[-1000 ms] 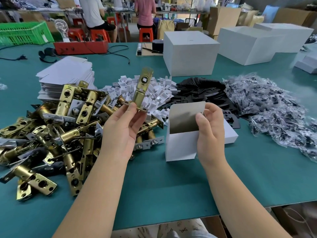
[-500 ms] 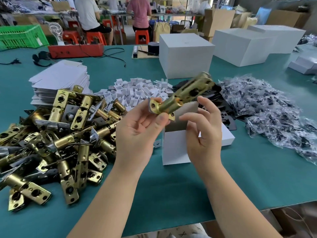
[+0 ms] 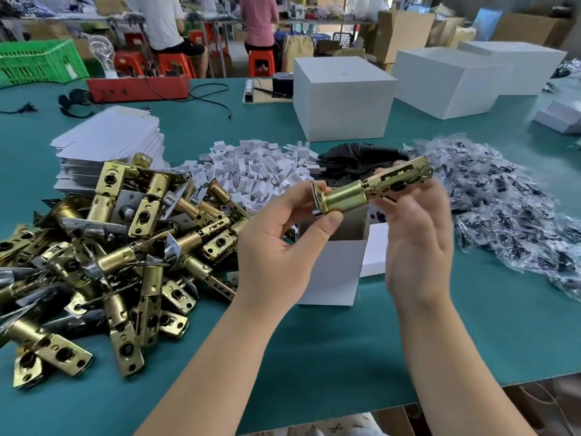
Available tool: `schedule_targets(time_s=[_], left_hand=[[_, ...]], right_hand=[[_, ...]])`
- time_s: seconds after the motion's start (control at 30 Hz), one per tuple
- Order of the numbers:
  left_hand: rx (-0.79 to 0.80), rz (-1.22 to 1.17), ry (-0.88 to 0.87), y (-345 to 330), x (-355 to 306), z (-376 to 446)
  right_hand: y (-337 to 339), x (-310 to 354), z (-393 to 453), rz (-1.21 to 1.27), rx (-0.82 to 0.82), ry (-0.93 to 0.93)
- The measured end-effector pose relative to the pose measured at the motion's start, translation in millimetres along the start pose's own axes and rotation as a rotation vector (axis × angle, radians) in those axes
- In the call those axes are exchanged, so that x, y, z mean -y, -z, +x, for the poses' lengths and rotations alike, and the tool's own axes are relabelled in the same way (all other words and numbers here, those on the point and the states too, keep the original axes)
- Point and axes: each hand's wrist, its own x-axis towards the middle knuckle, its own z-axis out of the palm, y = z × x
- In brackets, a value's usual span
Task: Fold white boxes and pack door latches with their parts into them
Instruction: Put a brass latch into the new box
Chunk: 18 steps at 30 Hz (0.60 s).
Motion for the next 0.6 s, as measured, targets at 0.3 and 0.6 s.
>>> schedule_targets(time_s=[0.3,0.6], left_hand=[[0.032,0.096,-0.062,2.7,0.2,-0.7],[0.07,0.034,-0.054,8.1,13.5,-2.9]], right_hand=[[4.5,19.7,4.8,-0.169,-0.087,0.042],[10.8,26.2,18.0,-0.259,-0.007,0.04]])
